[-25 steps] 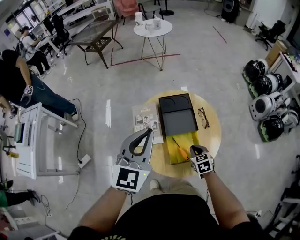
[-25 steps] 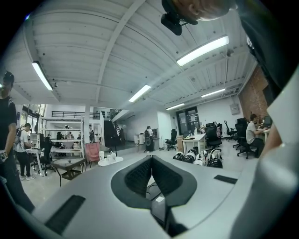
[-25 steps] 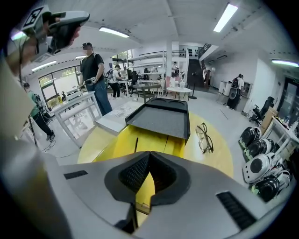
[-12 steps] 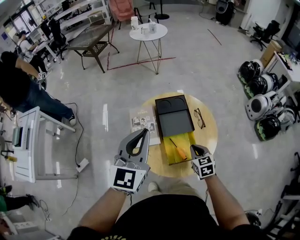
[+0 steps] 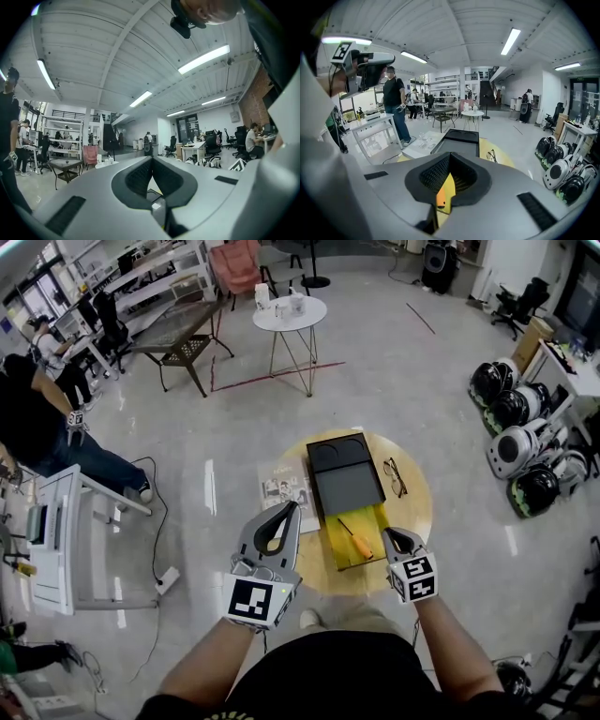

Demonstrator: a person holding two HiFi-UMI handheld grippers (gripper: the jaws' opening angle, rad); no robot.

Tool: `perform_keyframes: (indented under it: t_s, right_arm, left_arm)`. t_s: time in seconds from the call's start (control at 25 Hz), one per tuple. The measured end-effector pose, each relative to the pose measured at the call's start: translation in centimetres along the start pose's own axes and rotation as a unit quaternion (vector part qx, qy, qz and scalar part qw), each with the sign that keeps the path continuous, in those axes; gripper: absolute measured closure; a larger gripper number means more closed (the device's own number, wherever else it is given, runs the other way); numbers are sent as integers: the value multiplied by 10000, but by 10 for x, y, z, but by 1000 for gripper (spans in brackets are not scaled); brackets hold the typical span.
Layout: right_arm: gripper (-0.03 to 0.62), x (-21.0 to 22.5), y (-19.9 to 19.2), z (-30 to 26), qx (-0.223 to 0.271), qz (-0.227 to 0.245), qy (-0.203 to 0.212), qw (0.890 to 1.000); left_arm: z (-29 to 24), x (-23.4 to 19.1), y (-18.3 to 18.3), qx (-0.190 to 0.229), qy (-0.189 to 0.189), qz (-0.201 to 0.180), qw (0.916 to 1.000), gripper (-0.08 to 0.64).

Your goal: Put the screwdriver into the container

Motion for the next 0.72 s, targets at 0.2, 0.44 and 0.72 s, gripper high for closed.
perform_keyframes:
  t_s: [0.2,0.44,0.72]
  right_arm:
    - [578,-10,18,25,325,63,40,9994]
    - [578,-18,40,51,739,21,26,9973]
    - [578,-28,63,78,1131,88,7,9936]
  left_arm:
    - [4,3,5,72,18,26,10000,544]
    - [11,6,9,140,161,-28,9998,545]
    - [14,9,12,260,42,64,9996,546]
Point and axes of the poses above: the fingertips, and each gripper's own axes: z backward along the fingers, x to its right, y out of its top, the point moved 7 cm from there along z, backward along the fingers, and after that the axes turned 14 degrees about -z, right-handed, at the moved point
